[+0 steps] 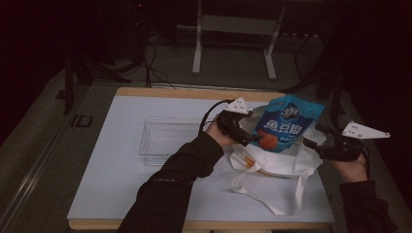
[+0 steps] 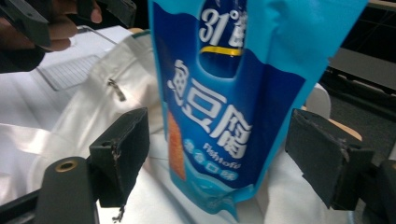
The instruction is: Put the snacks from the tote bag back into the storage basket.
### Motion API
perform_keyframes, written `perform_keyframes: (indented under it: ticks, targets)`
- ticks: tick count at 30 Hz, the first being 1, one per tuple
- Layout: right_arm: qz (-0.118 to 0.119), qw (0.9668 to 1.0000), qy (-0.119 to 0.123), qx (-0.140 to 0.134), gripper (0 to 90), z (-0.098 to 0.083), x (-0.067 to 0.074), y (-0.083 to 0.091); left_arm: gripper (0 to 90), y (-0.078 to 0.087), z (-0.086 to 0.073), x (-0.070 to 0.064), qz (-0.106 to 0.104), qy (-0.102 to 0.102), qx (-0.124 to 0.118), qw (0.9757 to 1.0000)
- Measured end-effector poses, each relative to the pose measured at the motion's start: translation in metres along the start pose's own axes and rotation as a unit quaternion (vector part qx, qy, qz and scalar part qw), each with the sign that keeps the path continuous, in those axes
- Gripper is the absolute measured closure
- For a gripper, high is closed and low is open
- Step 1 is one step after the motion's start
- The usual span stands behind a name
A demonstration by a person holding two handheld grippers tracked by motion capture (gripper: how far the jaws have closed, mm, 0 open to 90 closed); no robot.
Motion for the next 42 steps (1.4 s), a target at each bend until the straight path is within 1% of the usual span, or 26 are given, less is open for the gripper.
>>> perform_keyframes:
  ticks: [1,2,4,5,7,8,9,10,11,13,14,18,19,20,21,24,28,29,30,31,32,33,36,37,40,42]
  targets:
    - [-0.001,1.0000,0.001,0.003,22.3,0.000,-0.002,-0.002,7.2,-0.002,0.001,0.002,0.008,-0.001,0.000,1.0000]
    - [-0.001,1.0000,-0.001,0.005,22.3,0.000,-0.004,-0.004,7.3,-0.004,0.002,0.003,0.007,0.000,0.001,1.0000]
    - [-0.002,0.9999,-0.008,0.010,24.0,-0.001,-0.011,-0.010,15.6,-0.010,0.005,0.007,0.009,-0.005,0.004,0.9999]
    - [-0.003,0.9999,-0.010,0.012,24.4,-0.001,-0.013,-0.011,15.7,-0.013,0.006,0.009,0.013,-0.007,0.011,0.9998]
    - [-0.003,0.9998,-0.012,0.015,24.4,-0.002,-0.015,-0.013,16.5,-0.013,0.006,0.009,0.013,-0.007,0.011,0.9998]
    - [-0.002,0.9997,-0.017,0.019,26.1,-0.004,-0.019,-0.017,26.8,-0.021,0.008,0.012,0.019,-0.012,0.023,0.9995]
    - [-0.001,0.9996,-0.020,0.021,26.4,-0.004,-0.020,-0.018,26.9,-0.024,0.009,0.012,0.020,-0.012,0.026,0.9994]
    - [-0.001,0.9996,-0.020,0.022,27.6,-0.005,-0.022,-0.020,30.6,-0.026,0.009,0.013,0.027,-0.013,0.030,0.9991]
    - [-0.001,0.9995,-0.022,0.025,27.6,-0.006,-0.024,-0.022,33.6,-0.029,0.010,0.013,0.026,-0.014,0.032,0.9991]
    - [0.002,0.9993,-0.026,0.026,27.6,-0.007,-0.025,-0.023,33.8,-0.029,0.010,0.013,0.026,-0.014,0.032,0.9991]
    - [0.005,0.9994,-0.024,0.025,30.8,-0.007,-0.026,-0.026,37.5,-0.035,0.011,0.013,0.026,-0.014,0.038,0.9989]
    - [0.016,0.9993,-0.024,0.025,34.4,-0.007,-0.026,-0.030,44.5,-0.041,0.011,0.014,0.025,-0.017,0.045,0.9985]
    - [0.019,0.9992,-0.022,0.029,35.7,-0.007,-0.026,-0.034,45.7,-0.043,0.011,0.014,0.033,-0.019,0.050,0.9980]
    - [0.019,0.9992,-0.022,0.029,35.7,-0.007,-0.026,-0.034,45.7,-0.044,0.011,0.014,0.034,-0.020,0.054,0.9978]
    - [0.027,0.9988,-0.025,0.030,39.2,-0.007,-0.027,-0.037,48.8,-0.048,0.011,0.015,0.038,-0.013,0.061,0.9973]
    - [0.036,0.9985,-0.024,0.034,43.4,-0.006,-0.027,-0.040,53.8,-0.052,0.012,0.016,0.038,-0.015,0.067,0.9969]
    - [0.039,0.9982,-0.019,0.041,46.7,-0.005,-0.026,-0.044,58.9,-0.054,0.014,0.019,0.039,-0.010,0.070,0.9968]
    - [0.034,0.9984,-0.014,0.043,52.2,-0.004,-0.027,-0.046,61.3,-0.056,0.015,0.020,0.042,-0.008,0.069,0.9967]
    - [0.032,0.9985,-0.012,0.043,53.4,-0.004,-0.027,-0.046,62.6,-0.057,0.015,0.020,0.042,-0.006,0.070,0.9966]
    - [0.032,0.9984,-0.012,0.044,56.2,-0.005,-0.027,-0.047,65.0,-0.058,0.015,0.021,0.042,-0.008,0.073,0.9964]
    - [0.032,0.9984,-0.012,0.044,56.2,-0.005,-0.027,-0.047,65.7,-0.058,0.015,0.021,0.042,-0.008,0.073,0.9964]
    - [0.031,0.9984,-0.010,0.047,61.1,-0.005,-0.027,-0.047,66.9,-0.059,0.015,0.021,0.041,-0.008,0.078,0.9961]
    - [0.035,0.9980,-0.012,0.051,63.4,-0.006,-0.028,-0.047,66.8,-0.061,0.014,0.020,0.037,-0.011,0.086,0.9955]
    - [0.041,0.9974,-0.011,0.059,65.5,-0.006,-0.028,-0.048,67.0,-0.063,0.012,0.020,0.033,-0.015,0.099,0.9944]
    - [0.054,0.9959,-0.013,0.072,67.6,-0.007,-0.027,-0.049,75.4,-0.064,0.011,0.020,0.031,-0.014,0.099,0.9945]
    - [0.056,0.9956,-0.013,0.074,69.3,-0.006,-0.027,-0.050,77.7,-0.064,0.011,0.020,0.030,-0.014,0.099,0.9945]
Point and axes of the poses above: each handheld gripper's, and its own axes: y roughly backward along the jaws, z roughly out of its top, x roughly to its left, the point moved 4 cm from there along -y, roughly forward along the jaws, and after that the axes turned 2 degrees about z, right-handed, at the moved point
